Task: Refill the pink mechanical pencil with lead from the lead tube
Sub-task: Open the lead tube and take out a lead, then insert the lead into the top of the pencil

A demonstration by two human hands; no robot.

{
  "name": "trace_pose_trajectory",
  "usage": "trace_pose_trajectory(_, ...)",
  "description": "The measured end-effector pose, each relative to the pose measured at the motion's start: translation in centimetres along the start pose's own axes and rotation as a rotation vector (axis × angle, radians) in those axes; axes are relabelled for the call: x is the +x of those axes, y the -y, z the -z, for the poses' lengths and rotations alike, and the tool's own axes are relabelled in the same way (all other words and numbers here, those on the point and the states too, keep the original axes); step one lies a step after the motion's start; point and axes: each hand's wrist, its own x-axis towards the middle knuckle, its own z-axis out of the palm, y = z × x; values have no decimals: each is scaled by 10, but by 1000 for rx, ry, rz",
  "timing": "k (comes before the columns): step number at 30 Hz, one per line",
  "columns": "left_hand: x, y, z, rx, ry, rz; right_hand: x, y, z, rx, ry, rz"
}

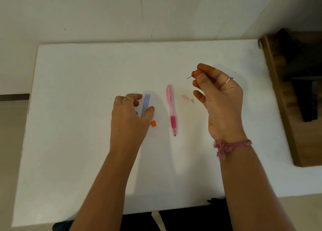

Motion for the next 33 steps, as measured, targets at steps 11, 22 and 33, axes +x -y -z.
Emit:
trace_pose_trajectory(11,-20,-26,-28,269,-27,-103,-1,0,12,-68,-24,79)
trace_pose_trajectory(22,-20,-35,-25,-86,-54,-207,-1,13,15,-57,-45,197)
trace_pose_trajectory(33,-24,-39,-22,-107,-58,-329,-6,23,13,-71,-48,331)
